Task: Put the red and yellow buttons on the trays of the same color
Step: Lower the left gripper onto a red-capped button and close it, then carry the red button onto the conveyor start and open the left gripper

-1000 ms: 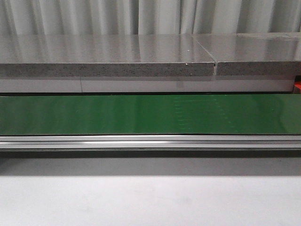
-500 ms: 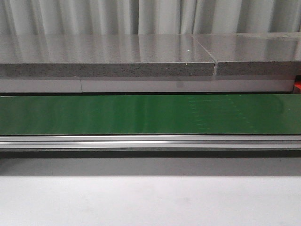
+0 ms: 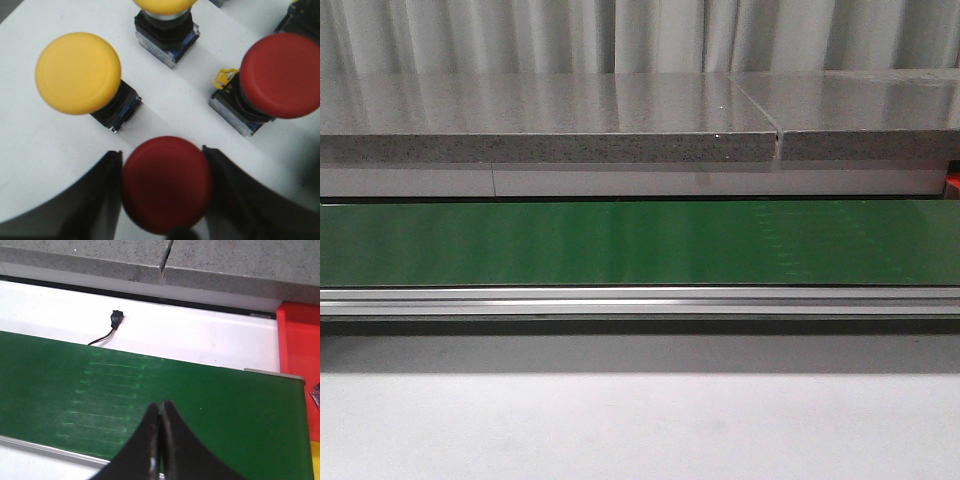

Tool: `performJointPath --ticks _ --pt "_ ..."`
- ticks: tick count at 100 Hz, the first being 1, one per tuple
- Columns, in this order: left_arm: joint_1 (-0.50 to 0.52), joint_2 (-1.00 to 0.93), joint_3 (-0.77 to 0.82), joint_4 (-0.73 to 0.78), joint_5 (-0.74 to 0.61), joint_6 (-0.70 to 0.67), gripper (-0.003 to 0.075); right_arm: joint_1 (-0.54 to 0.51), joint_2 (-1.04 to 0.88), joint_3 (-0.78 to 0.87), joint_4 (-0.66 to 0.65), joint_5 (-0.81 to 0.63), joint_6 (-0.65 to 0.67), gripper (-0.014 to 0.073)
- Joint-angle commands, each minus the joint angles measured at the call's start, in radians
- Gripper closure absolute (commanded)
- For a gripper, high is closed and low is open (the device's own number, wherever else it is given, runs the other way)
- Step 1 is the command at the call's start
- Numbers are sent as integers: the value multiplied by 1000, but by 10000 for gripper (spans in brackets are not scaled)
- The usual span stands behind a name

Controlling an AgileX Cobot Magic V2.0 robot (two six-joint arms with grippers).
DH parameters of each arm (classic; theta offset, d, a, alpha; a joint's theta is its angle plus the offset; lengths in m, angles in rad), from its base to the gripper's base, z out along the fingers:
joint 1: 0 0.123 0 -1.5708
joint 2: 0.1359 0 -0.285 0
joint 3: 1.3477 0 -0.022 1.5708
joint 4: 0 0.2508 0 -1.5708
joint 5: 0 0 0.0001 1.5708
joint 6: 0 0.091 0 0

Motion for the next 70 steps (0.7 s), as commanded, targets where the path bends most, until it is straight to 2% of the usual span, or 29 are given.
performJointPath --ticks 1,7,10,51,70 --pt "3 -45 -28 3 -25 -1 616 1 -14 -24 12 -56 -10 661" --pt "-1 -66 -28 3 -10 1 714 1 -14 -24 12 -56 -10 661" --pt "-1 -75 -28 3 -8 2 738 1 -14 -24 12 -56 -10 661" --pt "-112 -380 -28 3 2 59 739 1 -14 -24 12 -56 -10 661" --pt "-196 -419 -28 3 8 60 739 1 -14 -24 12 -56 -10 661"
